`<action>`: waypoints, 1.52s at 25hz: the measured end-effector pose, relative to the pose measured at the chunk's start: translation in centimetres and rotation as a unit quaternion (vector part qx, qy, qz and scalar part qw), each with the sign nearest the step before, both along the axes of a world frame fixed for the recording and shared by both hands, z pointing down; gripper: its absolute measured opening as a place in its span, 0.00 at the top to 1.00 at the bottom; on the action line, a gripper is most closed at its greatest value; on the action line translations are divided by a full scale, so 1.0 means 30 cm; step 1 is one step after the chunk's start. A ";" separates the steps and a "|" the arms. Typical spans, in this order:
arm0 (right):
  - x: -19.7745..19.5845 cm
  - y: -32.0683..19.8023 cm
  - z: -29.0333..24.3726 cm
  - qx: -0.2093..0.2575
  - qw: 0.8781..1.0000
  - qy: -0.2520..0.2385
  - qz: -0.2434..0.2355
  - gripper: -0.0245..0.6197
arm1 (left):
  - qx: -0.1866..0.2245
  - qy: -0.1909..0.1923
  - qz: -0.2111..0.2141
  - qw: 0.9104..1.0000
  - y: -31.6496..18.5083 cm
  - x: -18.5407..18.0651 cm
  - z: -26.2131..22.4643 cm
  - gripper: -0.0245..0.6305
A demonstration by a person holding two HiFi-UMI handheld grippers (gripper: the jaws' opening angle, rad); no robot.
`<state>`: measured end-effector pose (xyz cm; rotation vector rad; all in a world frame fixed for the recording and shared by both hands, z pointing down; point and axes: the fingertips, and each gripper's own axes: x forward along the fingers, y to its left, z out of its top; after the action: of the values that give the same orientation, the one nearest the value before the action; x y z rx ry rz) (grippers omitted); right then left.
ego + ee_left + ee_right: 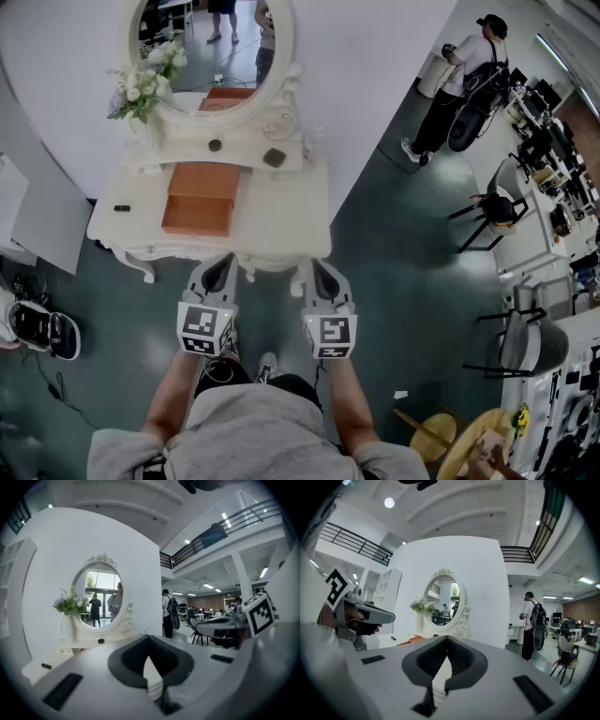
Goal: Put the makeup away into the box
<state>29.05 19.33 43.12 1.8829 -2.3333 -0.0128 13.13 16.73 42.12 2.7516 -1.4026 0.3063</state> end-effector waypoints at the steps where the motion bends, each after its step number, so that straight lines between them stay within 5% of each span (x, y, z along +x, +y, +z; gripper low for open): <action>1: -0.005 -0.009 0.000 0.001 1.000 -0.002 0.001 0.94 | 0.001 0.000 0.001 1.000 -0.009 -0.004 0.001 0.96; 13: -0.086 -0.171 -0.012 -0.010 1.000 0.000 0.021 0.94 | -0.010 0.002 0.027 1.000 -0.197 -0.067 -0.008 0.96; 27: -0.187 -0.397 -0.017 -0.009 0.996 0.015 0.088 0.94 | -0.007 0.003 0.107 0.994 -0.485 -0.122 -0.005 0.96; 38: -0.160 -0.553 0.028 -0.022 0.995 0.024 0.092 0.94 | -0.018 0.004 0.107 0.994 -0.655 -0.108 0.033 0.96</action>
<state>24.24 2.75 43.97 2.0430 -2.1042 0.0139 9.89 -2.93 43.11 2.8723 -1.0889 0.3234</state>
